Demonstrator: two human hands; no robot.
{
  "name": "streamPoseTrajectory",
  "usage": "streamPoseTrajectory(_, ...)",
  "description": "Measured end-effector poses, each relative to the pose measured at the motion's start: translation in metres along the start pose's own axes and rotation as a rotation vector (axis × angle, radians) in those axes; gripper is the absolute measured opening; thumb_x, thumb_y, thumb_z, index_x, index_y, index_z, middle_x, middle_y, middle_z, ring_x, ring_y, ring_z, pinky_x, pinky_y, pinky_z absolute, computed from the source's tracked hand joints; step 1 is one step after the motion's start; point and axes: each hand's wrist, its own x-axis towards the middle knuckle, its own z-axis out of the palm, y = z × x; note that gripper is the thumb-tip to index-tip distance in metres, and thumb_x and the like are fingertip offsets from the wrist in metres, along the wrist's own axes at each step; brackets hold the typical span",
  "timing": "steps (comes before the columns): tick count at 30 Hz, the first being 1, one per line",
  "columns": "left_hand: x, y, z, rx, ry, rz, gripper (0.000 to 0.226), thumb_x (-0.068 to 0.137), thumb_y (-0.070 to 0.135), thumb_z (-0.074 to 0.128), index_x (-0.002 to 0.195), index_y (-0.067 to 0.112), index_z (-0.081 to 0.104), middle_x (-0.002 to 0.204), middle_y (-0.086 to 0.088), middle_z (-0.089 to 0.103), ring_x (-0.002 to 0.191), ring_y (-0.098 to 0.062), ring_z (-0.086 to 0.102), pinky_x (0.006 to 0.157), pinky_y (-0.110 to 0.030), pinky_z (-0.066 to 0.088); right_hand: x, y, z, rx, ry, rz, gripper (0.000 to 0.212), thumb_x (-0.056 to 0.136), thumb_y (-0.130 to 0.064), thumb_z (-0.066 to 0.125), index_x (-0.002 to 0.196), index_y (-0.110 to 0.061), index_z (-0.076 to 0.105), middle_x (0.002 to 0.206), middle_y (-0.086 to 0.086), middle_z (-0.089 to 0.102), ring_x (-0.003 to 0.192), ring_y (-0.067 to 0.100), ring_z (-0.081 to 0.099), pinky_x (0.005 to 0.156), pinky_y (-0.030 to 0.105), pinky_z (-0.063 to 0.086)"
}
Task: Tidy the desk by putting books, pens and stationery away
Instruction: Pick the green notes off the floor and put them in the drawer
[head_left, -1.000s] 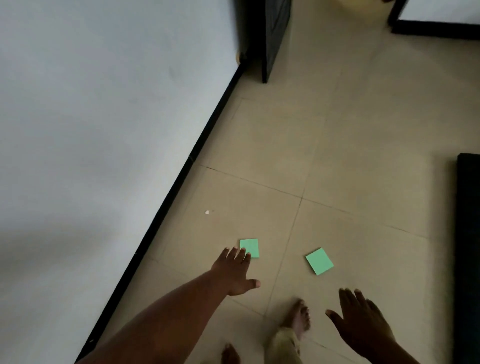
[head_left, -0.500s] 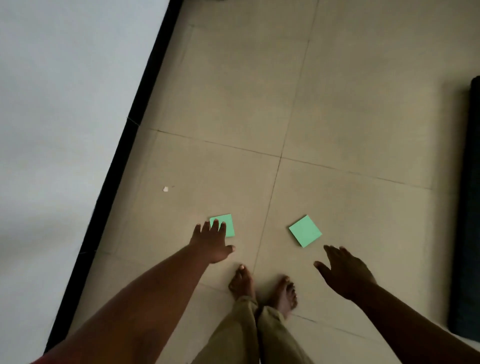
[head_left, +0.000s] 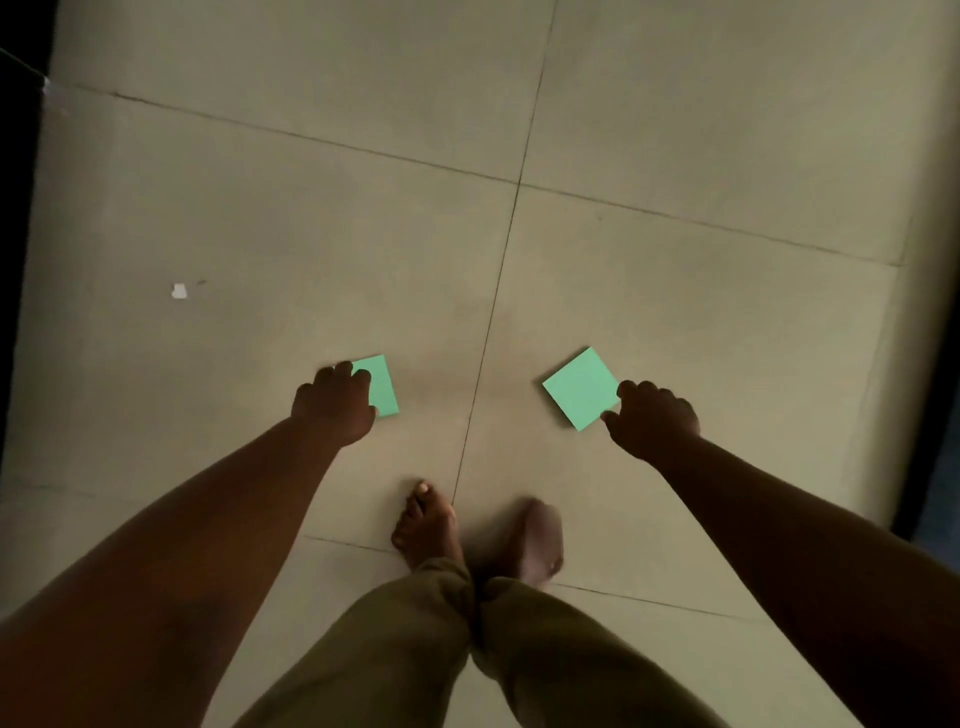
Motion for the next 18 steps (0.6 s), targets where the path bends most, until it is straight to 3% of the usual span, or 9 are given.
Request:
streamPoseTrajectory(9, 0.063, 0.006, 0.048, -0.061, 0.092, -0.022, 0.077, 0.078, 0.035, 0.073, 0.139, 0.012, 0.032, 0.14, -0.012, 0.038, 0.128, -0.033, 0.039, 0.093, -0.051, 0.042, 0.063, -0.018, 0.047, 0.302, 0.017, 0.147, 0.079, 0.074, -0.043, 0.074, 0.131, -0.007, 0.033, 0.125, 0.018, 0.05, 0.114, 0.039, 0.052, 0.089, 0.045, 0.043)
streamPoseTrajectory(14, 0.066, 0.008, 0.069, 0.024, 0.16, -0.045, 0.094, 0.074, 0.033, 0.077, 0.145, 0.011, 0.02, 0.142, -0.013, 0.033, 0.125, -0.034, 0.041, 0.09, -0.052, 0.043, 0.073, -0.029, 0.066, 0.307, 0.106, 0.178, 0.093, 0.067, -0.037, 0.082, 0.136, -0.008, 0.027, 0.124, 0.019, 0.044, 0.114, 0.039, 0.05, 0.091, 0.046, 0.042)
streamPoseTrajectory(18, 0.073, 0.008, 0.066, 0.036, 0.181, -0.097, 0.105, 0.069, 0.037, 0.081, 0.147, 0.012, 0.015, 0.131, -0.018, 0.04, 0.117, -0.037, 0.045, 0.085, -0.048, 0.045, 0.078, -0.026, 0.067, 0.251, 0.131, 0.218, 0.1, 0.061, -0.045, 0.083, 0.137, -0.01, 0.028, 0.125, 0.016, 0.046, 0.116, 0.036, 0.047, 0.092, 0.046, 0.039)
